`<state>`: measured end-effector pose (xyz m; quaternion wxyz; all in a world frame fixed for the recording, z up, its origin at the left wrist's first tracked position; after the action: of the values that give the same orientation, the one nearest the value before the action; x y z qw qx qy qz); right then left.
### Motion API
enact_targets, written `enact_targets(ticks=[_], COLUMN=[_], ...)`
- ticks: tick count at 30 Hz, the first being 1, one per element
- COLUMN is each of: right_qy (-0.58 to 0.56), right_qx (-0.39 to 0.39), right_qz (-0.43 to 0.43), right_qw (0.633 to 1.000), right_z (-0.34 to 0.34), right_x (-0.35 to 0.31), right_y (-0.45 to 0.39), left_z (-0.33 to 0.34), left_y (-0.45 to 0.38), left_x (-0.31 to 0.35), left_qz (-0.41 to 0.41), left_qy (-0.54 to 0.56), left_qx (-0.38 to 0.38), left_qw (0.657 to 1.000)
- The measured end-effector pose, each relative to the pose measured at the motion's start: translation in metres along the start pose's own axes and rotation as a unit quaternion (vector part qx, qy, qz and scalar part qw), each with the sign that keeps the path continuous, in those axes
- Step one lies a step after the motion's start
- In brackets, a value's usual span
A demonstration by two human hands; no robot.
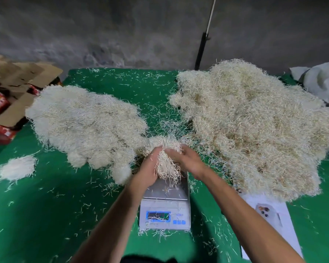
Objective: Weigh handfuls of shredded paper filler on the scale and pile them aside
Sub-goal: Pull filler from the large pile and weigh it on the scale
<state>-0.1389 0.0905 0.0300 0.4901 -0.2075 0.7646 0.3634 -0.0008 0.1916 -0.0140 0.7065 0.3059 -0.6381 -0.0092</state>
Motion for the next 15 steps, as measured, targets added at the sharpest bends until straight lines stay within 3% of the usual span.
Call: enact_targets(ticks=[2, 5, 9, 12, 15], right_qy=[-0.013, -0.025, -0.007, 0.028, 0.054], right_qx=[0.034, 0.088, 0.095, 0.083, 0.173], right_qz=[0.006, 0.001, -0.001, 0.003, 0.014], right_qw=[0.999, 0.996, 0.995, 0.996, 0.983], right_z=[0.008, 0.012, 0.011, 0.003, 0.0], right_x=[0.007, 0.017, 0.041, 0.06, 0.098], right_y=[-0.003, -0.003, 0.006, 0.019, 0.045], left_z=[-0.003, -0.013, -0.026, -0.034, -0.054], left_y=[0.012, 0.029, 0.04, 0.05, 0.062], left_x=[-0.013, -0.026, -0.053, -0.067, -0.087], left_qz=[-0.002, -0.07, -0.092, -0.066, 0.008], left_qy=[0.049, 0.153, -0.026, -0.048, -0.007], left_qx=[-0.018, 0.097, 0.176, 0.152, 0.107], left_qw=[0.999, 0.981, 0.98, 0.985, 0.994])
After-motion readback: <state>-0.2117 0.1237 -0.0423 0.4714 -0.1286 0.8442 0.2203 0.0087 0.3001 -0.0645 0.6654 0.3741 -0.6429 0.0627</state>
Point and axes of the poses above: each hand's wrist, its own y-axis away from the middle knuckle, its own z-axis out of the palm, x = y × z, the point moved 1 cm from there along -y, towards the middle knuckle, and after that the axes turned 2 degrees about -y, right-handed, at the moved point
